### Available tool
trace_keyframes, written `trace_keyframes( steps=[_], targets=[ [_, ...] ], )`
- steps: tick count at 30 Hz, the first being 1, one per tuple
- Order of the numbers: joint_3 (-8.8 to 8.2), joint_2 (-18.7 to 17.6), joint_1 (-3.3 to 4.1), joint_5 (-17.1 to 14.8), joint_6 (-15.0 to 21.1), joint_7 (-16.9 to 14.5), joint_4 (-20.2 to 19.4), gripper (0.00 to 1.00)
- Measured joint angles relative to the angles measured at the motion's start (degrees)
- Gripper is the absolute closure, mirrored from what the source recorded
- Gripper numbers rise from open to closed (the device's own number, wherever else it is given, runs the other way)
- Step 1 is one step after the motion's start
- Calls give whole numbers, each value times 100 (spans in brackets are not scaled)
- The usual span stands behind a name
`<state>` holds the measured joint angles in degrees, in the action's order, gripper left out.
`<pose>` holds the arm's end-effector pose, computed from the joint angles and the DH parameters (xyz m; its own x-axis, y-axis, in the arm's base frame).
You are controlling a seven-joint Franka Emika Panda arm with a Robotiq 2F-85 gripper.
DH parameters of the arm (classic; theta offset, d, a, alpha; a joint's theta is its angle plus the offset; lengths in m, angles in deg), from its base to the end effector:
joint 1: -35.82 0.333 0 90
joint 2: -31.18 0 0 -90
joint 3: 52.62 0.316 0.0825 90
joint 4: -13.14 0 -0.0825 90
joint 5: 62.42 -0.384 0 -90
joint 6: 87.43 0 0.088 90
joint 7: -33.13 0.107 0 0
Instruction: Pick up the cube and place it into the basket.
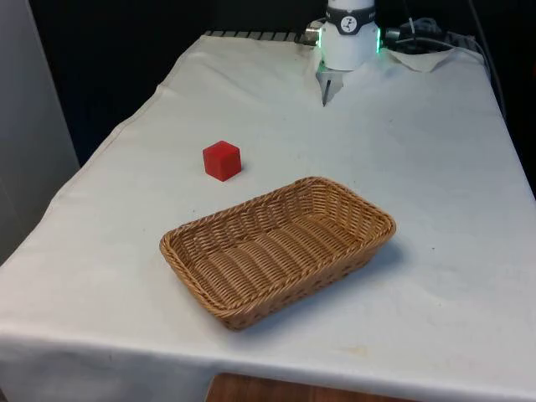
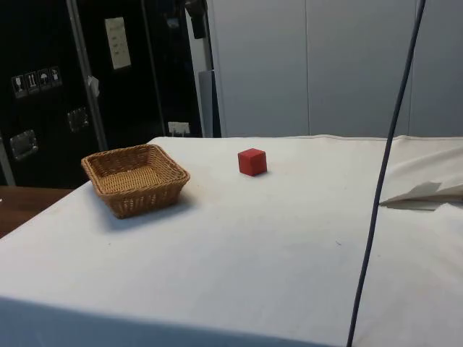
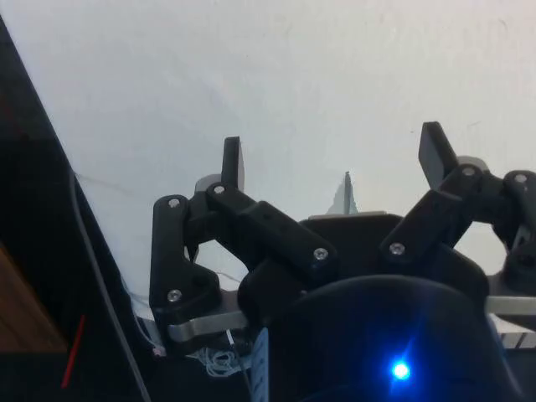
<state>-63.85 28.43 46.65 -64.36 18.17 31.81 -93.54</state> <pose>0.5677 0.0002 0.4826 0.9978 0.0066 -0.0654 0.0050 -0.9997 -0.0241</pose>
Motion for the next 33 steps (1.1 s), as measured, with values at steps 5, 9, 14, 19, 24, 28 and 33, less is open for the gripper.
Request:
trace_keyframes(
  steps=[5,9,14,19,24,28,33],
  targets=[
    [-11,23,-6,11,40,0,-46,0],
    [-34,69,-6,34,120,-6,-126,0],
    [-74,183,-11,92,315,-29,-344,0],
    [-138,246,-17,103,516,-97,-510,0],
    [-189,269,-29,103,647,-149,-619,0],
    [-241,269,-29,103,716,-206,-682,0],
    [-344,275,-34,103,837,-304,-796,0]
  ],
)
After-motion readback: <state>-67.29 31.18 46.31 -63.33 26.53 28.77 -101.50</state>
